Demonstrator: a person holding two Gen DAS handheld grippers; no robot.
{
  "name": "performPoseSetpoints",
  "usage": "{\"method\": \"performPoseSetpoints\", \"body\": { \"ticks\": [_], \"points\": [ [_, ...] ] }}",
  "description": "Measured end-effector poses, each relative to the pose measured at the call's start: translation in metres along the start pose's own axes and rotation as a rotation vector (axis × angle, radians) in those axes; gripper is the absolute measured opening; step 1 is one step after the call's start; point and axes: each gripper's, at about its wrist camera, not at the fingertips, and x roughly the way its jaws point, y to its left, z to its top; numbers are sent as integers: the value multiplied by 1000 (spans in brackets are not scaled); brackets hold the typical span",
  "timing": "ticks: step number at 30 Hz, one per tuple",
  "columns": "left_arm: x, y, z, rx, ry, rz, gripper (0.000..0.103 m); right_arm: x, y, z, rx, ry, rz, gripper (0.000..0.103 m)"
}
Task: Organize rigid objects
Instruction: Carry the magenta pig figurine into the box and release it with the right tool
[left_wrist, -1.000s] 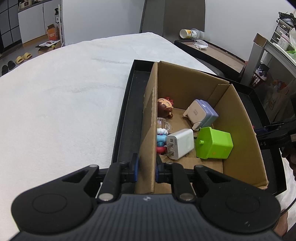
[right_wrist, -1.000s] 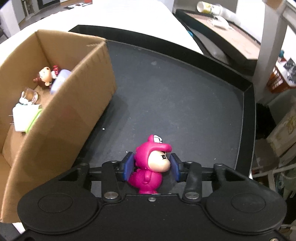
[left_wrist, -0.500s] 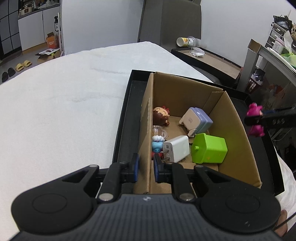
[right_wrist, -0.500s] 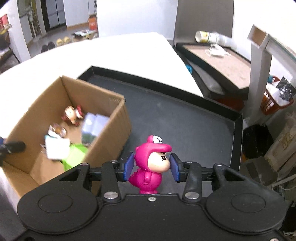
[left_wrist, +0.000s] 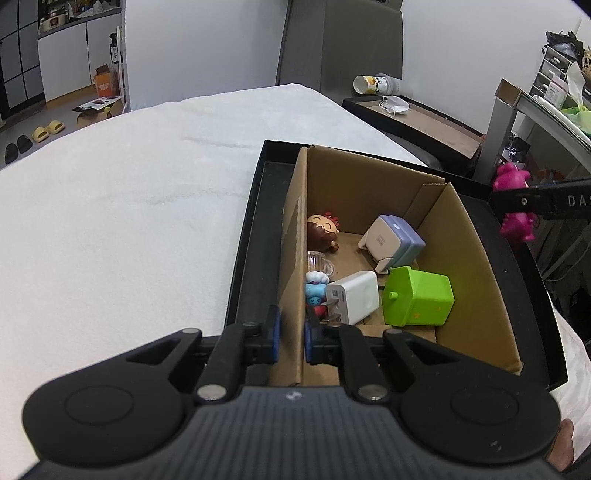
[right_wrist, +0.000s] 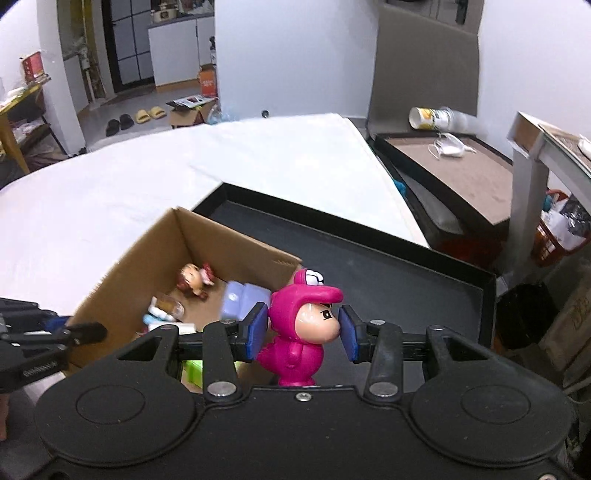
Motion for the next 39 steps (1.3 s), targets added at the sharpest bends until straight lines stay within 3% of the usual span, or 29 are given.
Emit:
{"method": "performPoseSetpoints", "body": {
  "ticks": [25, 34, 39],
  "points": [
    [1, 3, -1, -4, -2, -20, 12, 32, 62, -2, -107, -90, 59, 45],
    [6, 5, 1, -11, 6, -28, 12, 20, 57, -8, -97, -67, 52, 46],
    [11, 3, 6, -10, 50, -25, 13, 6, 49, -14, -66, -52, 45, 50]
  ]
}}
